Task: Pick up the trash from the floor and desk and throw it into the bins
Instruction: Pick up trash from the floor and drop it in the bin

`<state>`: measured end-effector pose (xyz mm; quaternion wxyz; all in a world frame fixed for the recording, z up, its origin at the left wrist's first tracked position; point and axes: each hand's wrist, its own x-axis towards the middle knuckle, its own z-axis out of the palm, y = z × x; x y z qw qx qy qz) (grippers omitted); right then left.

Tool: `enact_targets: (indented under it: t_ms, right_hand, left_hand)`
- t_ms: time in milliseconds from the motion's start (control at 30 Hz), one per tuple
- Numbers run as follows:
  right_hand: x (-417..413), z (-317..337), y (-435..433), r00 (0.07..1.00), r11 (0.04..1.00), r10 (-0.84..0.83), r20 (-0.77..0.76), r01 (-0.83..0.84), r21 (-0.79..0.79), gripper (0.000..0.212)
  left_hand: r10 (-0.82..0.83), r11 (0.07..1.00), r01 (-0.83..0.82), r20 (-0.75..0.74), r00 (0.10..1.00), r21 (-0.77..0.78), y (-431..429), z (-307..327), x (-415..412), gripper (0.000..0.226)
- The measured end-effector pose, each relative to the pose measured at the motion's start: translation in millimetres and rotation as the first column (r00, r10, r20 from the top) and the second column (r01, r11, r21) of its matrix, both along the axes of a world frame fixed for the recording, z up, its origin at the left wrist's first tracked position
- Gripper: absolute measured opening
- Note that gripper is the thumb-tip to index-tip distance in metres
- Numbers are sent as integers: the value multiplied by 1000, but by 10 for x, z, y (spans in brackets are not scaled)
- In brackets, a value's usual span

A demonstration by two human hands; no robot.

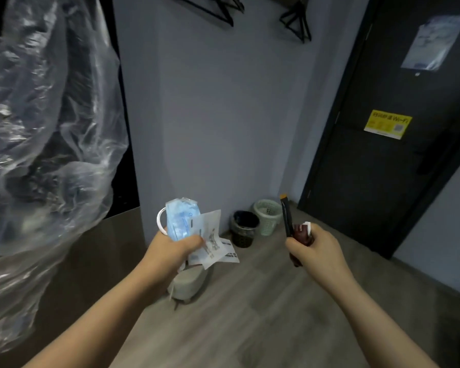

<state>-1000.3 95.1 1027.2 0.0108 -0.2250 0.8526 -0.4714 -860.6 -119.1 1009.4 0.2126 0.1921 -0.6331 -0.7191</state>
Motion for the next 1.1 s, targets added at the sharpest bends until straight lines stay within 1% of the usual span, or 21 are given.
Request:
enact_targets:
  t_ms: [67,200,300,433,533,600,733,867,967,1033,1100]
  right_hand:
    - [-273,-41,-223,999,999,-48,0,48,24,10]
    - [-766,-54,-678,990,989,-142,21,141,53,13]
    - [-1133,-72,-944,985,984,-170,39,168,65,13]
    - [-1641,-168,-1168,978,977,-195,69,188,96,12]
    - [-2104,-258,-1256,972,972,-220,85,210,107,13]
    - [-2466,-335,-1299,970,971,-222,98,210,116,13]
    - [-3272,-472,-1339,967,971,-225,116,213,104,14]
    - [-4120,-481,-1329,970,982,-184,158,174,76,15]
    - [-4763,-493,-1319,974,980,-167,151,147,136,15]
    - [-5156,-523,-1321,976,976,-163,145,137,171,17]
    - [-5453,-565,-1347,974,975,-154,165,123,183,18]
  left_hand:
    - [-30,999,30,8,1000,22,-304,-52,-340,18]
    - [-87,994,86,18,996,63,-855,12,-1017,29]
    - [-157,986,156,17,987,67,-1135,40,-1495,31]
    - [-158,982,151,62,985,112,-1349,-59,-2102,35]
    - [-182,979,173,82,980,106,-1485,-172,-2605,33]
    - [-189,978,179,89,978,109,-1556,-245,-2970,30]
    - [-186,981,178,121,975,76,-1601,-367,-3747,30]
    - [-186,982,179,165,969,54,-1599,-408,-4587,30]
    - [-135,990,139,154,979,-17,-1648,-429,-5198,25]
    - [-105,994,109,164,981,-14,-1710,-460,-5552,20]
    - [-135,990,139,167,977,-12,-1769,-494,-5808,22]
